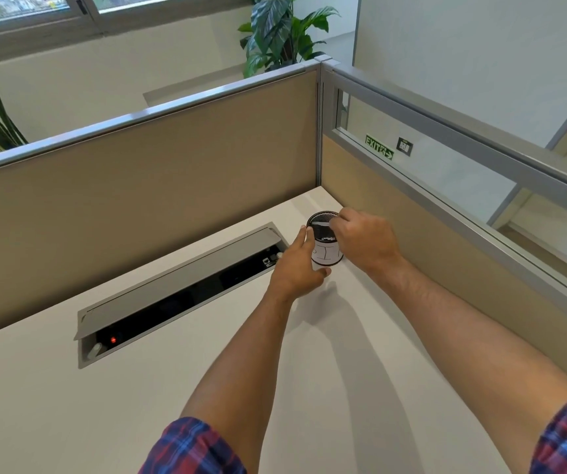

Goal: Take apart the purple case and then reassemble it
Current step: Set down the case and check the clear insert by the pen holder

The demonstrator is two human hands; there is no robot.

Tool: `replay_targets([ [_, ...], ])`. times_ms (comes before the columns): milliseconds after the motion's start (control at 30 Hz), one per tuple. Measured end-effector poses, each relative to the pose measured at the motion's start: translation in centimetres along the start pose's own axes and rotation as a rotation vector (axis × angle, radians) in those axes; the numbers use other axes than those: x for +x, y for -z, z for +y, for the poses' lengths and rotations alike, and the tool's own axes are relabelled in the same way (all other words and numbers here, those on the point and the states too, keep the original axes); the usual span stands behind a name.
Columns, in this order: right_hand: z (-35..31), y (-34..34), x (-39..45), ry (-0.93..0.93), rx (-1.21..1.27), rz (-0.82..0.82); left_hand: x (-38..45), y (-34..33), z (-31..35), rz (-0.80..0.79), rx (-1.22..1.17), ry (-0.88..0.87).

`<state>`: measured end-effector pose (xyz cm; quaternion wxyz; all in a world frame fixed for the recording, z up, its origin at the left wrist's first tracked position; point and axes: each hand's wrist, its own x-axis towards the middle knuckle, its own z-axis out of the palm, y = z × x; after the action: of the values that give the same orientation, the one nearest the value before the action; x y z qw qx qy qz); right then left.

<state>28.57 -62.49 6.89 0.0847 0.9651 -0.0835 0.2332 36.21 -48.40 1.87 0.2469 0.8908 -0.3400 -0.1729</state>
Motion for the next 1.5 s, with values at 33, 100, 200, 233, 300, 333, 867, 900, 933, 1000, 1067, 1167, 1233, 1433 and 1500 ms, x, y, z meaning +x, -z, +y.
replay_targets([
  [33,0.0,0.2,-0.1,-0.013,-0.001,0.013,-0.1,-0.1,0.1,-0.001,0.004,0.005],
  [100,0.1,0.4,-0.3,-0.034,0.000,0.028,-0.2,-0.1,0.1,-0.010,0.006,0.013],
  [200,0.0,0.5,-0.7,-0.060,0.046,0.048,-0.5,-0.2,0.1,-0.013,0.002,0.014],
  [233,-0.1,0.6,-0.8,-0.068,0.051,0.054,-0.5,-0.2,0.1,-0.014,0.000,0.013],
  [300,-0.3,0.8,-0.9,-0.066,0.059,0.067,-0.6,-0.1,0.2,-0.011,-0.009,0.018],
  [333,-0.4,0.8,-0.9,-0.062,0.062,0.069,-0.7,-0.1,0.3,-0.006,-0.012,0.022],
  [867,1.1,4.6,-4.2,-0.846,1.074,0.054,-5.3,0.0,1.9,0.225,-0.446,-0.006],
  [900,0.9,4.6,-5.0,-0.868,1.122,0.028,-5.9,0.0,2.0,0.226,-0.467,0.010],
  [933,0.7,4.7,-5.8,-0.887,1.152,0.005,-6.6,0.0,2.2,0.227,-0.480,0.020],
  [1000,-0.1,4.9,-7.4,-0.918,1.191,-0.021,-8.0,0.0,2.3,0.240,-0.509,0.031],
  [1067,-1.2,5.6,-9.0,-0.943,1.236,-0.027,-9.9,0.2,2.3,0.250,-0.542,0.015],
  [1167,-3.1,6.4,-11.3,-1.001,1.291,-0.040,-12.7,0.4,1.9,0.231,-0.575,0.017],
  [1233,-4.5,7.1,-12.9,-1.043,1.325,-0.061,-15.0,0.6,1.4,0.210,-0.580,0.023],
  [1433,-8.8,10.1,-16.5,-1.078,1.421,-0.151,-22.5,1.6,-0.9,0.158,-0.661,0.051],
  [1500,-10.6,11.0,-17.5,-1.059,1.430,-0.185,-25.0,2.0,-1.8,0.147,-0.707,0.082],
])
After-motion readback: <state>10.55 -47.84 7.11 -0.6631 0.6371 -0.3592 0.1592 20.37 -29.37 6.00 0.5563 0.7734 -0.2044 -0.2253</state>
